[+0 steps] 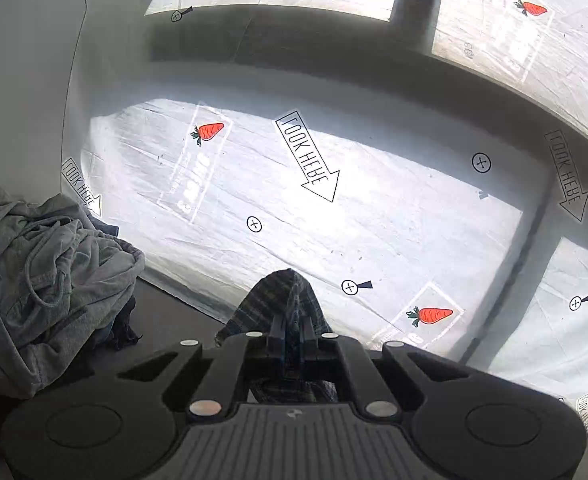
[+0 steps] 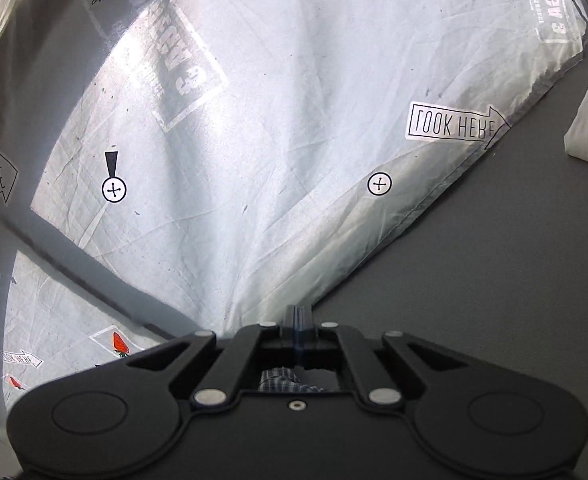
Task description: Fold clothes
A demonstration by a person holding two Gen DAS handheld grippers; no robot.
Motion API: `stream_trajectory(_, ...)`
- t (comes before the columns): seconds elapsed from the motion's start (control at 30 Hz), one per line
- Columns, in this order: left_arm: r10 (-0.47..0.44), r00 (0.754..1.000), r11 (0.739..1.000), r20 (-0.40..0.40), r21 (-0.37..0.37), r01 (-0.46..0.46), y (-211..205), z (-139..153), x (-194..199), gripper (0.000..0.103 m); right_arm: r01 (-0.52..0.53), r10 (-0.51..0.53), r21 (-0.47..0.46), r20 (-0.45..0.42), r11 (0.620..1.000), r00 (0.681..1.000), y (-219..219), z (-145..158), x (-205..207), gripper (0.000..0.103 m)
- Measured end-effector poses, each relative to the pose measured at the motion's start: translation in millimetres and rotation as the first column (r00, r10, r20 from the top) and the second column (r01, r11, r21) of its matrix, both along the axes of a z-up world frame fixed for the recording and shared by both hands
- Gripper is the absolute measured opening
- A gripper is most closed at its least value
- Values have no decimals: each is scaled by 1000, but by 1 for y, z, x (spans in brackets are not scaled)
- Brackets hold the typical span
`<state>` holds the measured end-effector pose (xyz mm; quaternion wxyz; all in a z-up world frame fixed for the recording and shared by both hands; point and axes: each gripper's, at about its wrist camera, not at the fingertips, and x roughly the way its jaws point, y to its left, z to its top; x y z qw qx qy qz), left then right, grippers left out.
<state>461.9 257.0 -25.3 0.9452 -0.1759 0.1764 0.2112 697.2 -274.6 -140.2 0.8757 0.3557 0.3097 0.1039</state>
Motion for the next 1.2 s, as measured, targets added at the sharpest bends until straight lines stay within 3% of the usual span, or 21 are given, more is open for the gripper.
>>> stream_trajectory(0.1, 2, 1000, 1000, -3, -6, -2, 7, -1, 9, 6, -51, 48, -42, -74, 998, 996, 13, -10, 5, 4)
stream_trajectory(0.13, 3, 1000, 1000, -4, -8, -3, 9, -1, 11, 6, -74, 67, -66, -108, 995, 992, 20, -17, 5, 11)
stream_trajectory(0.17, 3, 1000, 1000, -5, -11, -3, 12, -1, 14, 6, -97, 84, -88, -142, 991, 986, 27, -23, 4, 26)
stream_trajectory(0.23, 21, 1000, 997, -17, -69, -22, 17, -13, 10, 6, -125, 101, -109, -197, 986, 975, 39, -39, 2, 45)
stream_trajectory(0.37, 19, 1000, 997, 21, -75, -17, 20, -4, 0, 6, -130, 91, -109, -309, 986, 947, 52, -71, 9, 49)
stream_trajectory(0.4, 18, 999, 997, 31, -76, -16, 20, -2, -2, 6, -140, 97, -115, -319, 983, 943, 56, -74, 9, 47)
stream_trajectory(0.47, 17, 999, 997, 50, -77, -13, 22, 3, -7, 6, -158, 123, -108, -281, 981, 952, 60, -75, 5, 3)
stream_trajectory(0.6, 14, 996, 997, 90, -79, -6, 24, 13, -16, 5, -100, 90, -124, -86, 987, 992, 56, -38, -11, 2)
stream_trajectory(0.73, 2, 993, 998, 117, -56, 4, 24, 22, -20, 6, -98, 96, -200, -18, 975, 995, 59, -14, -5, 2)
stream_trajectory(0.83, 10, 1000, 1000, 30, -7, -9, 23, 2, -5, 6, -136, 128, -314, -46, 940, 991, 76, -26, 2, 2)
stream_trajectory(0.93, 44, 996, 999, -78, -22, -45, 30, -35, 7, 6, -126, 94, -335, -111, 934, 989, 79, -52, 13, 2)
stream_trajectory(1.07, 62, 973, 996, -224, -48, -75, 39, -92, 18, 6, -143, 78, -384, -179, 912, 981, 83, -76, 22, 2)
stream_trajectory(1.2, 77, 944, 992, -322, -73, -106, 47, -128, 23, 7, -164, 77, -451, -204, 877, 976, 89, -81, 25, 5)
